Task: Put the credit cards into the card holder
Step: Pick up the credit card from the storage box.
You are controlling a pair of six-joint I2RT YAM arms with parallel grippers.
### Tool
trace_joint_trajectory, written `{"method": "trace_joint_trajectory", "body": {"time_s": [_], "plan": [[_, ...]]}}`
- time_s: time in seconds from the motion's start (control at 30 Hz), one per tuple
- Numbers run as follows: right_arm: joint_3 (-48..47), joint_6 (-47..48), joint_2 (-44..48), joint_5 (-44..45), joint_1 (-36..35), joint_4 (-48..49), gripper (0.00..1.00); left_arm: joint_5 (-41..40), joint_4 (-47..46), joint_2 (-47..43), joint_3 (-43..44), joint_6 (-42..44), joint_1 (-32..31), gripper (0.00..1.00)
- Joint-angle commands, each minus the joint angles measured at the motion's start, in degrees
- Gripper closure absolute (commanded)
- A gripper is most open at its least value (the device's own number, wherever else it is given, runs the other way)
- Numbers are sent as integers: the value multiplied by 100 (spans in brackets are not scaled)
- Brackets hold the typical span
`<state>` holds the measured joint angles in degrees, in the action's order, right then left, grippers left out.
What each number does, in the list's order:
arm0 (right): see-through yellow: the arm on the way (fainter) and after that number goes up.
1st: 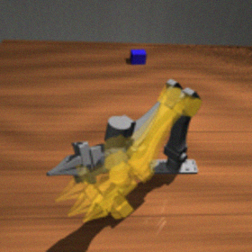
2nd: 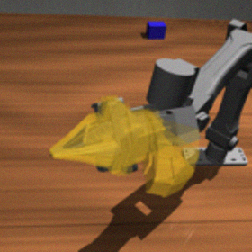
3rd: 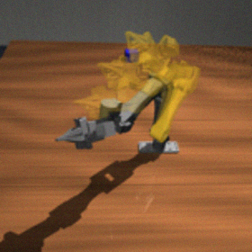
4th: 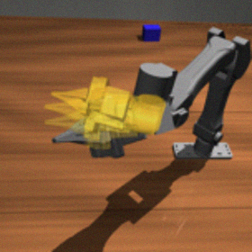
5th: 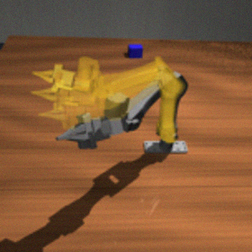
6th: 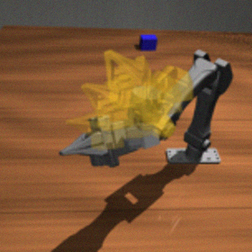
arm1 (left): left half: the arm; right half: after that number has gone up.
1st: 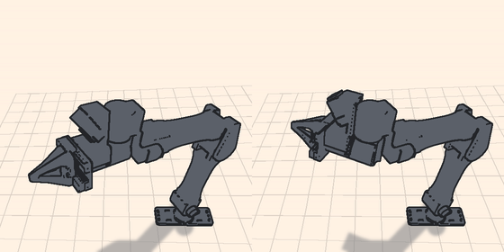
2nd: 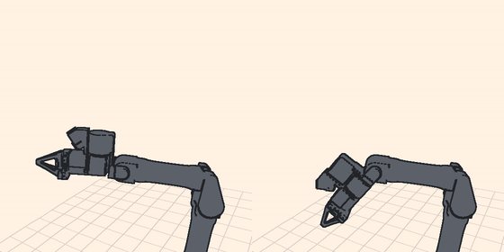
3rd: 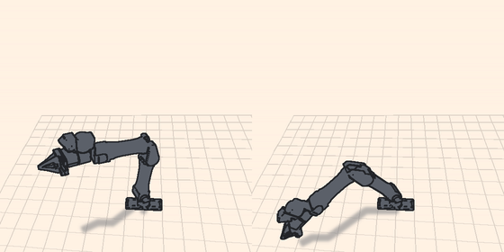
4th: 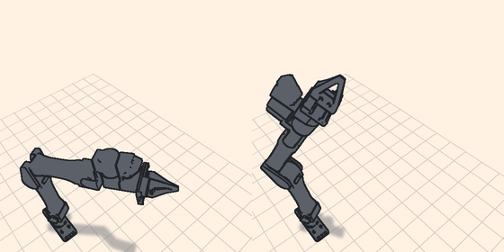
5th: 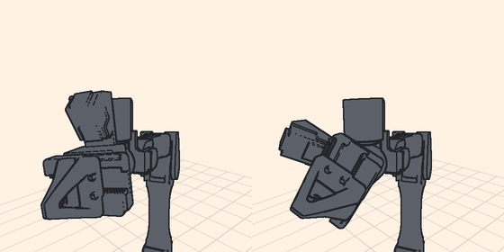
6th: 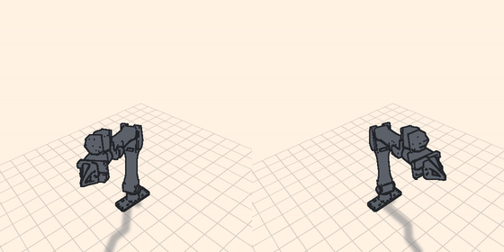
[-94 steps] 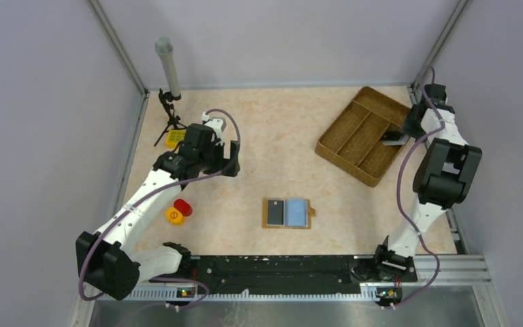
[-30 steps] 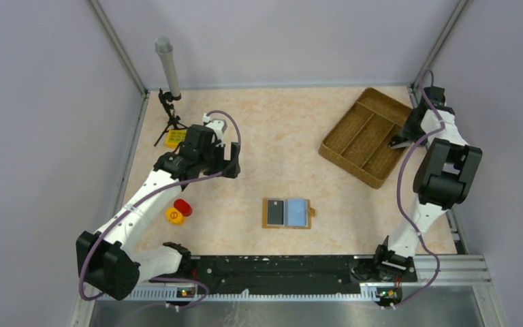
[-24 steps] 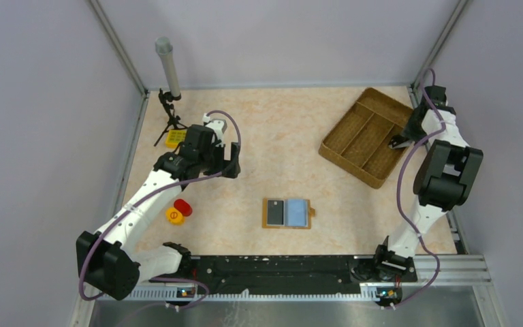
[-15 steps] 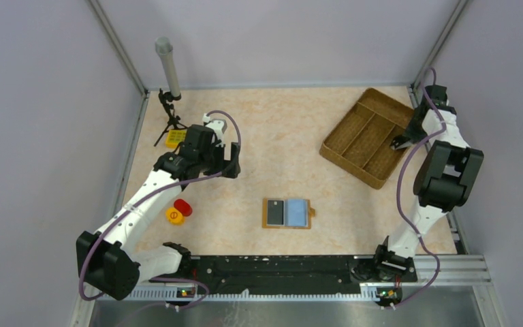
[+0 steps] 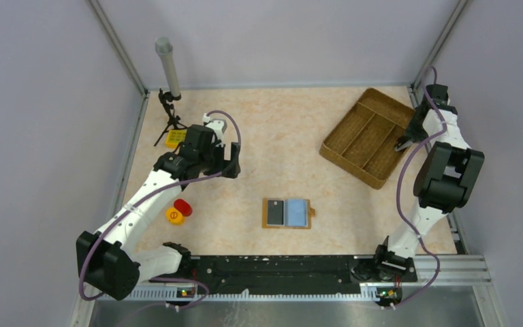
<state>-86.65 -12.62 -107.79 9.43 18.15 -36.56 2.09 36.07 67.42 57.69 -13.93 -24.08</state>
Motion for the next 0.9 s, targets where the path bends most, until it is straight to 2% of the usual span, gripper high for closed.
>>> {"method": "trace_joint_trajectory", "body": {"time_s": [0.0, 0.3, 0.43, 0.5, 0.7, 0.87], "plan": [[-98, 87, 6, 224, 38, -89, 75, 53, -125, 4, -21, 57, 17, 1], [-70, 90, 3, 378, 39, -163, 66, 73, -127, 23, -21, 57, 18, 1], [-80, 108, -27, 409, 39, -173, 65, 89, -127, 25, -21, 57, 17, 1], [-92, 111, -59, 418, 39, -172, 66, 86, -127, 28, -25, 57, 17, 1], [-89, 101, -31, 501, 34, -99, 80, 81, -127, 32, -21, 57, 17, 1], [-193, 117, 66, 347, 39, 15, 86, 73, -127, 34, -21, 57, 17, 1]]}}
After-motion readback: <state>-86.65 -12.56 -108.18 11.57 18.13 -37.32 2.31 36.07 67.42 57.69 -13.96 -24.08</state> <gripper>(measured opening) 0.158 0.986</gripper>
